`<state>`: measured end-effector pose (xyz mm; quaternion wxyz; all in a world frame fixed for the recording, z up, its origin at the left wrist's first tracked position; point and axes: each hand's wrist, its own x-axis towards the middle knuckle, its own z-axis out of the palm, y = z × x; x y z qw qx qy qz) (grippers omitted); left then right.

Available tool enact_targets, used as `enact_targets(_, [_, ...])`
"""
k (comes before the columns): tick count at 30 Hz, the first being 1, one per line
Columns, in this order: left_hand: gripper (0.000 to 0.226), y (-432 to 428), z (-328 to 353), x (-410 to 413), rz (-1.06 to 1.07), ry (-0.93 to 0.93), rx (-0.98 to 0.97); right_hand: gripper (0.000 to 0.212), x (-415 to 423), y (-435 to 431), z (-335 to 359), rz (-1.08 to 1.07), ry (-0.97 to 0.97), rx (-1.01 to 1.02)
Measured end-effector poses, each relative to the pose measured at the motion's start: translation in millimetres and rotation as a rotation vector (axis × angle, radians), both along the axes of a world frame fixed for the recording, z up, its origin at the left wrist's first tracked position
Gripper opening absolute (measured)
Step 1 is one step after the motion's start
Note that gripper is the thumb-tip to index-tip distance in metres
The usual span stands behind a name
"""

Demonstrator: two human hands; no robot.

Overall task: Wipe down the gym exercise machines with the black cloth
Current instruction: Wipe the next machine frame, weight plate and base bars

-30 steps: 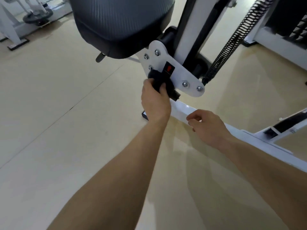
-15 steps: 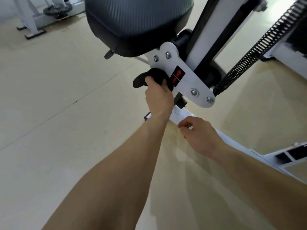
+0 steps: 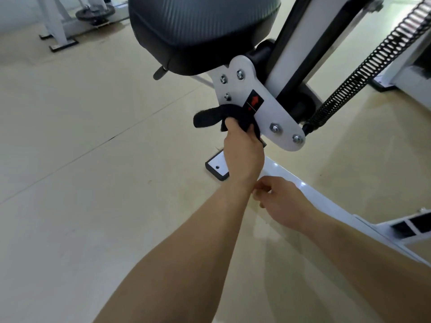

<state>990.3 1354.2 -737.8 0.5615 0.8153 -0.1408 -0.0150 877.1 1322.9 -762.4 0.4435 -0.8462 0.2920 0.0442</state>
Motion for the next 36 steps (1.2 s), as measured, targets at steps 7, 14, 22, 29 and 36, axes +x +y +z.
enact_targets(7, [0.015, 5, -35, -11, -0.101, -0.147, 0.191, 0.019, -24, -8, -31, 0.008, 0.044, 0.011])
enact_targets(14, [0.025, -1, -24, 3, 0.222, 0.133, -0.079, 0.026, -29, -8, -52, -0.015, 0.054, 0.076])
enact_targets(22, [0.025, -17, -42, 14, 0.174, 0.088, -0.061, 0.027, -32, -20, -68, -0.028, 0.092, 0.086])
enact_targets(29, [0.034, -18, -49, 14, 0.171, -0.056, -0.086, 0.022, -38, -17, -96, -0.014, 0.122, 0.059])
enact_targets(36, [0.031, -7, -78, 32, 0.073, -0.032, 0.168, 0.022, -23, -18, -91, -0.002, 0.129, 0.032])
